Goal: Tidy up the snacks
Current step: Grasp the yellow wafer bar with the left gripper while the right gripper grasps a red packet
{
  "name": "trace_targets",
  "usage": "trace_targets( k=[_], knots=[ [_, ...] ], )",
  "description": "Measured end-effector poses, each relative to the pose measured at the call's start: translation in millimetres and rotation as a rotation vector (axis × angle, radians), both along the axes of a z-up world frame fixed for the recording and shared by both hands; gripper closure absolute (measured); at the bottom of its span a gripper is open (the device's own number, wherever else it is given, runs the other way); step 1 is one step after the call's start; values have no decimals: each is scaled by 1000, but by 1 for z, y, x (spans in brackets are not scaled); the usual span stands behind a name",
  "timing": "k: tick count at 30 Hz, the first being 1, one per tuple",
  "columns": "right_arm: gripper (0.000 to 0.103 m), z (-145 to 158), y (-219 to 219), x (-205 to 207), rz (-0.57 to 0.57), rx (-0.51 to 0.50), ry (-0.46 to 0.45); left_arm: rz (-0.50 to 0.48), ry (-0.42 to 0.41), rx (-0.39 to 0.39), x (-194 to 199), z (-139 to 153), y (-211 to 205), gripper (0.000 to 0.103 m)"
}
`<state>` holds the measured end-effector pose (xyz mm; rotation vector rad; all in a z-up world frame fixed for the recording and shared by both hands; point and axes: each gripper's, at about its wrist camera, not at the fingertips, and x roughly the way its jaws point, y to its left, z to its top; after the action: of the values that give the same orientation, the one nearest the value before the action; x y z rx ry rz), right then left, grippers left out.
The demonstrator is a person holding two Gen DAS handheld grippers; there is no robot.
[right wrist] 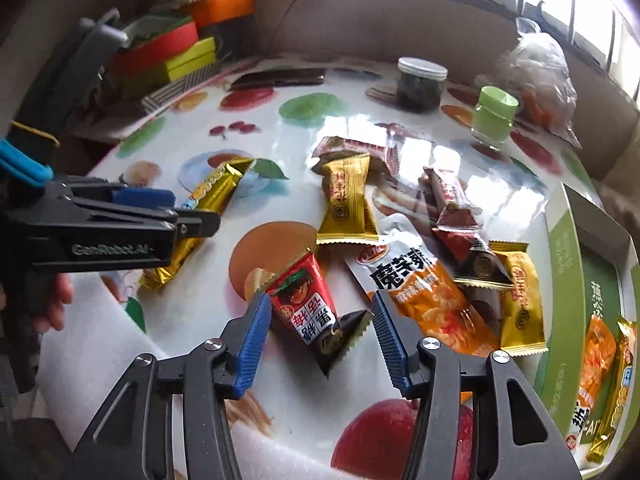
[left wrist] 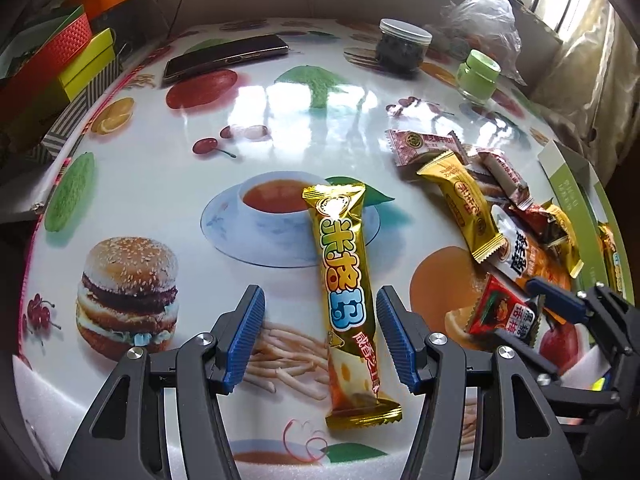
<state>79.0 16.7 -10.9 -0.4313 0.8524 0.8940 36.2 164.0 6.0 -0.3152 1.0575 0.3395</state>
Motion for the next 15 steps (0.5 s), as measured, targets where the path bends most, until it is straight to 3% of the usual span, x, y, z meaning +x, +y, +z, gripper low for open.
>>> trace_targets(
  k=[7, 9, 12, 15],
  knots=[
    [55, -2, 1, -3, -12, -6, -4, 7, -35, -12, -4, 0, 1, 45],
    [62, -2, -1, -3, -25, 2, -6, 5, -47, -19, -5, 1, 1, 62],
    [74, -2, -3, -4, -36, 10, -3, -1, -49, -22, -6, 2, 0, 71],
    [77, -1, -6, -5, -48, 22, 4, -7, -56, -31, -6, 2, -1, 78]
  ],
)
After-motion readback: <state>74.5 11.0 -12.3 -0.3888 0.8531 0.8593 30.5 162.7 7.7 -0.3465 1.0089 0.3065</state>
